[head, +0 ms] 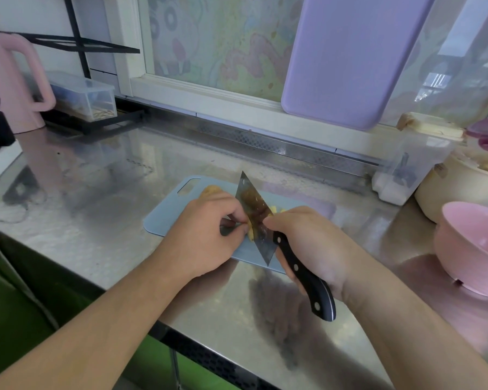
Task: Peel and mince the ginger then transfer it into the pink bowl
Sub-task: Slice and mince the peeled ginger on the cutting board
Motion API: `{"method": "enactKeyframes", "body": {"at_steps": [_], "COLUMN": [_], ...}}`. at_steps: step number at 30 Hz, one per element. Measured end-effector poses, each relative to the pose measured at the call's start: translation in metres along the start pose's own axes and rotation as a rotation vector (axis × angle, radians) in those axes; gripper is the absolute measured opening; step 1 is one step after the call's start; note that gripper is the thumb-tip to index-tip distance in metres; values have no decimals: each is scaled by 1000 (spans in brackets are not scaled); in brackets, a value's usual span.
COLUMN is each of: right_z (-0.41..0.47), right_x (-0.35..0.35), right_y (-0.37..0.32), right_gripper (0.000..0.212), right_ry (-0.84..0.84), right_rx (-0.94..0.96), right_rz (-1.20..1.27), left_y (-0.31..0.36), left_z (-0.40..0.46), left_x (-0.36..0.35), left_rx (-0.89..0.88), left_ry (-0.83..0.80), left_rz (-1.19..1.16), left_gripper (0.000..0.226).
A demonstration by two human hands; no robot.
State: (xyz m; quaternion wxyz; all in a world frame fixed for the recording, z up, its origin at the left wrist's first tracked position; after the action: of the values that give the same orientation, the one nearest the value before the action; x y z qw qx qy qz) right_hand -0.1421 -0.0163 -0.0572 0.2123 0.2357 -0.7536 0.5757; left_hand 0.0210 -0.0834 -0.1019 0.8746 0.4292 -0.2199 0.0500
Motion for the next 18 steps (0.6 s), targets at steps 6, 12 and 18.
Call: {"method": "enactKeyframes", "body": {"at_steps": [6,12,18], "right_z": [-6,-10,-11], "right_x": [7,13,20], "right_y": [-5,-7,-5], "right_gripper": [30,24,35], "right_ry": [11,2,28], "right_rx": [34,56,15], "right_rz": [17,105,166], "left_y": [-1,3,4], "left_z": [0,-1,-1], "left_x": [0,0,0], "left_rx": [-8,-13,-1], "left_ry": [3,0,0], "left_rz": [18,19,21], "left_gripper": [19,22,19]}}
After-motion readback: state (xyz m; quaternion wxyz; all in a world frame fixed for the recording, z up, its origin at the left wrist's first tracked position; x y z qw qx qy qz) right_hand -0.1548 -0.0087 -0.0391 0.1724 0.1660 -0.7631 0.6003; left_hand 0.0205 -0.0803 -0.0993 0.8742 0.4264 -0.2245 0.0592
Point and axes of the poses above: each hand's wrist, its own z-axis towards the middle knuckle, its own x-axis out of the back of the hand, y = z × x, the point moved 4 cm from there along z, towards the middle knuckle, and after that the axes turned 13 degrees about -z, right-handed, at the moved point
